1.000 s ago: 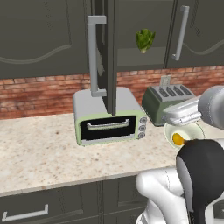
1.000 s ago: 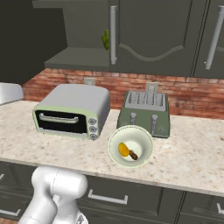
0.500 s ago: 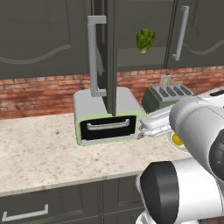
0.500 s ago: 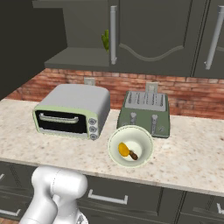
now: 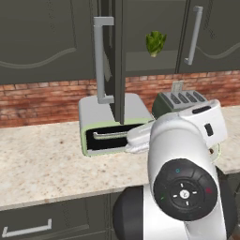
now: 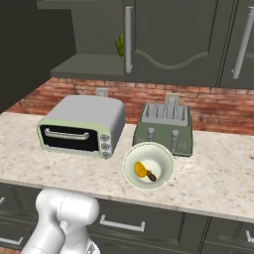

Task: Open the cabinet. Pick the banana and mango from the cabinet and place them into the bowl. Then close the cabinet.

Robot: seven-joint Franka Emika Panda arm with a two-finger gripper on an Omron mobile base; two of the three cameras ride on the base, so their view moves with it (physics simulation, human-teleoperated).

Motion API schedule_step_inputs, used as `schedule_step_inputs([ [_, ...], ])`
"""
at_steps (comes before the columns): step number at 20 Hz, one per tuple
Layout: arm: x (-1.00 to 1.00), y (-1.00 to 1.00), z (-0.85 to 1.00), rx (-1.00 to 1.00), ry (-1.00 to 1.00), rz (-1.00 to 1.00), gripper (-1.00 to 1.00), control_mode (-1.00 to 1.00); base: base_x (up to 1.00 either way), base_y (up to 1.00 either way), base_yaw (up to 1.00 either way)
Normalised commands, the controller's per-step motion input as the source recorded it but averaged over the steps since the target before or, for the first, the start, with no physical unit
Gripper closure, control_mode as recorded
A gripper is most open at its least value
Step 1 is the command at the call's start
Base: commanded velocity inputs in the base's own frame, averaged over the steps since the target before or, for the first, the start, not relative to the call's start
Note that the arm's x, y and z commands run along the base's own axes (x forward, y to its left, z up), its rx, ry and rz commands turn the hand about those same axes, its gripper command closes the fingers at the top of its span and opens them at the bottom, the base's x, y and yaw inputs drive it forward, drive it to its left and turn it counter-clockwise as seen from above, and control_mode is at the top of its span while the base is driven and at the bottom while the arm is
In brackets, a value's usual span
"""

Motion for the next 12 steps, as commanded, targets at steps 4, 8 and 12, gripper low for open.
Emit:
schedule_step_inputs([
  [4,0.00,0.35,0.00,-0.04,0.00,-0.11,-1.00,-1.00,0.00,0.00,0.00],
  [8,0.00,0.40,0.00,-0.06,-0.01,-0.13,-1.00,-1.00,0.00,0.00,0.00],
  [12,0.02,0.39,0.00,-0.07,0.00,-0.13,-1.00,-1.00,0.00,0.00,0.00],
])
